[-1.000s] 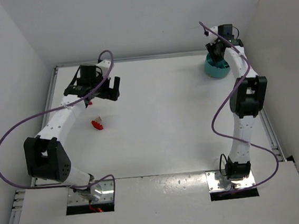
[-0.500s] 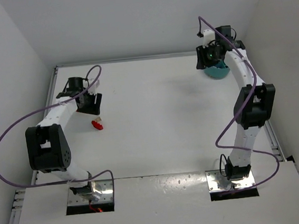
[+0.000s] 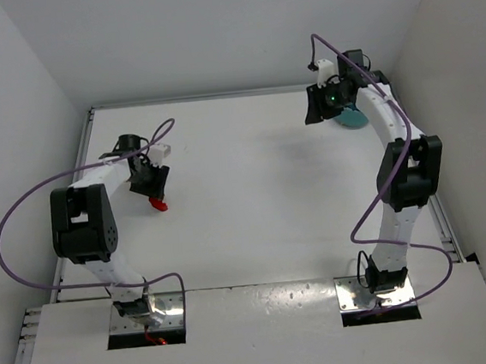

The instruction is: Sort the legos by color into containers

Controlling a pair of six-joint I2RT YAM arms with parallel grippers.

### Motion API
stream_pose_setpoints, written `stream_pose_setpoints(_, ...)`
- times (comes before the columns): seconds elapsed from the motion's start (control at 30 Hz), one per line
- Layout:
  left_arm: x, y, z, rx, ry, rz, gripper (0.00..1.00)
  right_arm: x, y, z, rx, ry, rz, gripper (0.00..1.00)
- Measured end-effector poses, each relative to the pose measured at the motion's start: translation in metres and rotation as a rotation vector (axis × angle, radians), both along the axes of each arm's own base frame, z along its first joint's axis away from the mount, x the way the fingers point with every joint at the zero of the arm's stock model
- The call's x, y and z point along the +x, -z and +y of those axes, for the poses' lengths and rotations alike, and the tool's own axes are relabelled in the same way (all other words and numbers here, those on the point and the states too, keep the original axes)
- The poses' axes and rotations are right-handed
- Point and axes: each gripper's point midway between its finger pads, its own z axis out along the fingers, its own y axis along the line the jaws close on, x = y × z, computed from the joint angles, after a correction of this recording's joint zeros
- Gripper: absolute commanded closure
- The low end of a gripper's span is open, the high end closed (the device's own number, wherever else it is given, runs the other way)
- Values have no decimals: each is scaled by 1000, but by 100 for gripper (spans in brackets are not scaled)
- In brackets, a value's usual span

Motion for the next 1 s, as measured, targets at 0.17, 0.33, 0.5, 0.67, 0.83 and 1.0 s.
stream_pose_setpoints(0.17,4,8,0,-2,13,0,57,-6,5,7,22,-12,25,61)
stream_pose_setpoints(0.33,9,15,-1,-8,18,-2,52,-14,14,17,37,-28,58,61)
stream_pose_setpoints(0.5,10,21,-3,-17,23,3,42,-20,18,24,47,-42,77,61)
stream_pose_setpoints(0.67,15,20,-5,-30,28,-13,57,-25,21,28,49,-52,86,61)
stream_pose_setpoints(0.83,19,16,-9,-53,39,-28,84,-33,25,32,65,-55,108,62)
stream_pose_setpoints(1.0,21,-5,-25,-158,66,-76,92,-59,26,52,193,-74,151,60)
